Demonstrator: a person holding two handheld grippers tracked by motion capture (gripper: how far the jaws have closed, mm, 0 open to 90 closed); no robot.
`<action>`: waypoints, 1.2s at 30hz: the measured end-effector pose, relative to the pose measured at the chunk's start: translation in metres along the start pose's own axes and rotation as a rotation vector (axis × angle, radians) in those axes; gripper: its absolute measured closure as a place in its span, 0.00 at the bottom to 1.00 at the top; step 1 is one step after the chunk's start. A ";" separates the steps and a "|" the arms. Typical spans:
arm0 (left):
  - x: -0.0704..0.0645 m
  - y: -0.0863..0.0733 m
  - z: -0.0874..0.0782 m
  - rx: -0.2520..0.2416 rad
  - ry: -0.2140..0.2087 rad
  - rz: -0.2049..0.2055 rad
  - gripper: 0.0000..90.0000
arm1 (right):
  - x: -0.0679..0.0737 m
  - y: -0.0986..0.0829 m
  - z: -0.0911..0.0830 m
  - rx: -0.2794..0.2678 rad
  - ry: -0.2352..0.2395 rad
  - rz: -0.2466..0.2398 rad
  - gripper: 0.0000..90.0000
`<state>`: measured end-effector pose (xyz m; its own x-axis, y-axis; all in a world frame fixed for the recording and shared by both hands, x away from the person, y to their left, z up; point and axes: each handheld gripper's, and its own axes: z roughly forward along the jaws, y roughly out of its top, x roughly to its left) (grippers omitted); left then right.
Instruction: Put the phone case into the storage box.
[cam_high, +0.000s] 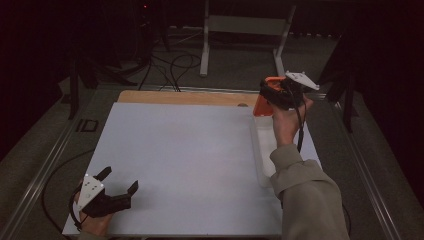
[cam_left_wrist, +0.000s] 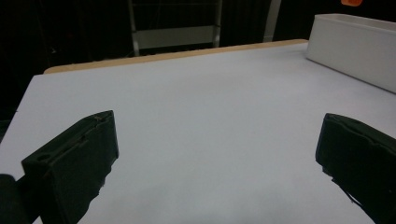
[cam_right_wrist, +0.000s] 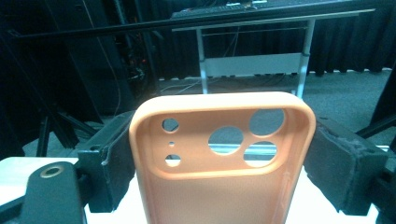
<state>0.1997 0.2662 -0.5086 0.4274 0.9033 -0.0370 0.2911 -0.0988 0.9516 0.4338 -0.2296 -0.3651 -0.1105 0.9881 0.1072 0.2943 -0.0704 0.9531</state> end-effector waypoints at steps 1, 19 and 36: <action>0.000 0.000 0.000 0.000 0.000 -0.001 0.00 | -0.001 0.000 0.001 0.002 -0.004 -0.004 0.19; 0.000 -0.001 0.001 0.006 -0.004 -0.001 0.00 | -0.012 -0.013 0.015 0.041 -0.071 0.007 0.18; -0.001 -0.001 0.003 0.014 -0.014 0.008 0.00 | -0.015 -0.023 0.024 0.072 -0.092 0.017 0.18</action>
<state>0.2015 0.2638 -0.5102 0.4419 0.8964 -0.0334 0.2991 -0.1121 0.9476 0.4514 -0.2392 -0.3958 -0.0189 0.9955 0.0933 0.3628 -0.0801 0.9284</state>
